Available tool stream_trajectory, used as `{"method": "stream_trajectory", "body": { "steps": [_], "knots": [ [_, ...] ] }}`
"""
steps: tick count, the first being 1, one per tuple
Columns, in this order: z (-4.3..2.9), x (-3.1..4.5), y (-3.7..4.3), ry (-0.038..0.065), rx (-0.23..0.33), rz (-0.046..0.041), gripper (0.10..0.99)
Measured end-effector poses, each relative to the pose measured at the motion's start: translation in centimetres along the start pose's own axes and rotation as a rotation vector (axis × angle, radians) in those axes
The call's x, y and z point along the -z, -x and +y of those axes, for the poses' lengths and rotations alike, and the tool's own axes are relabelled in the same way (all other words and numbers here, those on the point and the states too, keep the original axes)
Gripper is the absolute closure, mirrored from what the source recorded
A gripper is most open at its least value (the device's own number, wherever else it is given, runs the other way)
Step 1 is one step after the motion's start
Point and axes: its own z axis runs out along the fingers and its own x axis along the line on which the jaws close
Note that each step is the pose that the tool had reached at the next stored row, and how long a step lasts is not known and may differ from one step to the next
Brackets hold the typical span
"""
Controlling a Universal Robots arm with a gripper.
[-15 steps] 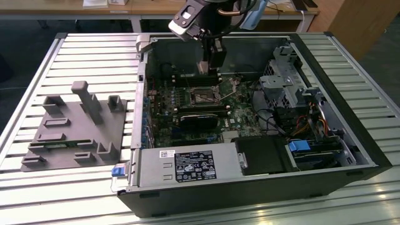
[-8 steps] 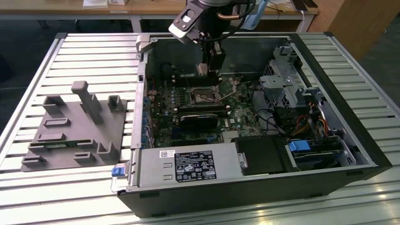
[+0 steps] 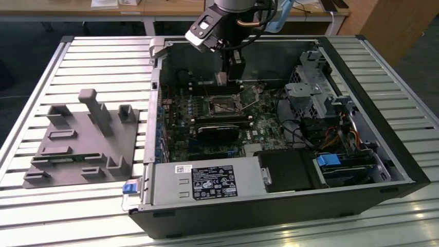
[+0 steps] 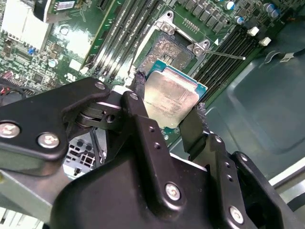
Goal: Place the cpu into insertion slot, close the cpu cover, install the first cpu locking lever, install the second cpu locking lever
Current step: 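Place the cpu into insertion slot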
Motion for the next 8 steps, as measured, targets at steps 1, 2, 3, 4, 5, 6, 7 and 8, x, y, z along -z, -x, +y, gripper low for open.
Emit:
{"method": "stream_trajectory", "body": {
  "steps": [1, 2, 3, 4, 5, 6, 7, 8],
  "knots": [
    [0.01, -0.17, -0.07, 0.0, -0.002, -0.0005, 0.549],
    [0.01, -0.33, -0.1, 0.0, -0.004, -0.0005, 0.549],
    [0.02, -0.46, -0.13, 0.0, -0.004, -0.0008, 0.549],
    [0.02, -0.58, -0.14, 0.0, -0.005, -0.0014, 0.549],
    [0.01, -0.67, -0.14, 0.0, -0.005, -0.0017, 0.549],
    [0.01, -0.76, -0.15, 0.0, -0.005, -0.0021, 0.549],
    [0.01, -0.85, -0.15, 0.0, -0.005, -0.0022, 0.549],
    [0.01, -0.93, -0.14, 0.0, -0.005, -0.0032, 0.549]
  ]
}}
